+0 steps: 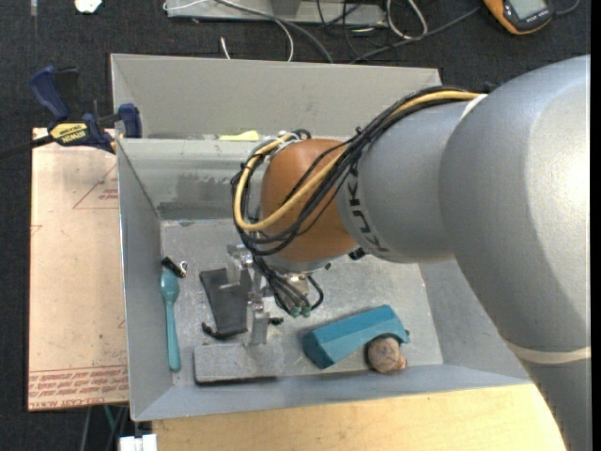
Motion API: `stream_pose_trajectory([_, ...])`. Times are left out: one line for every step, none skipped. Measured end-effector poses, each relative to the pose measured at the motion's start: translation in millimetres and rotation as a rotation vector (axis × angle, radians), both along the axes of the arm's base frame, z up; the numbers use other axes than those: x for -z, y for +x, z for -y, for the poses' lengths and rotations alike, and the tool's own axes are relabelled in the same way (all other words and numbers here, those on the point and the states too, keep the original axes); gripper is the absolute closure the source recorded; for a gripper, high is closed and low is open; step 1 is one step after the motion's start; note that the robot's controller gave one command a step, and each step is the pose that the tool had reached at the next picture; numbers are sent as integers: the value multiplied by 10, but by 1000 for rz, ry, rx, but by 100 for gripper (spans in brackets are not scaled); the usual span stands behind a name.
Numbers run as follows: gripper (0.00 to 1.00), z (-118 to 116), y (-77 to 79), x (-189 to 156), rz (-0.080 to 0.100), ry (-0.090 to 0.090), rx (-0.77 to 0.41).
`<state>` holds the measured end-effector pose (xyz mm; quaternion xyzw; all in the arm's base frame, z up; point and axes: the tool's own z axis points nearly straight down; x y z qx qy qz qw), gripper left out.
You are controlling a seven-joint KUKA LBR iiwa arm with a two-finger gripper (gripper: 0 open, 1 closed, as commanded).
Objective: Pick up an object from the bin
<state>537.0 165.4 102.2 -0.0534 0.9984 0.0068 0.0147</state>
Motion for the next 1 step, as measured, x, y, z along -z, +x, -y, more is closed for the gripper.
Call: stream_pose_trajectory([0,-72,35,-53,5,-6,-205])
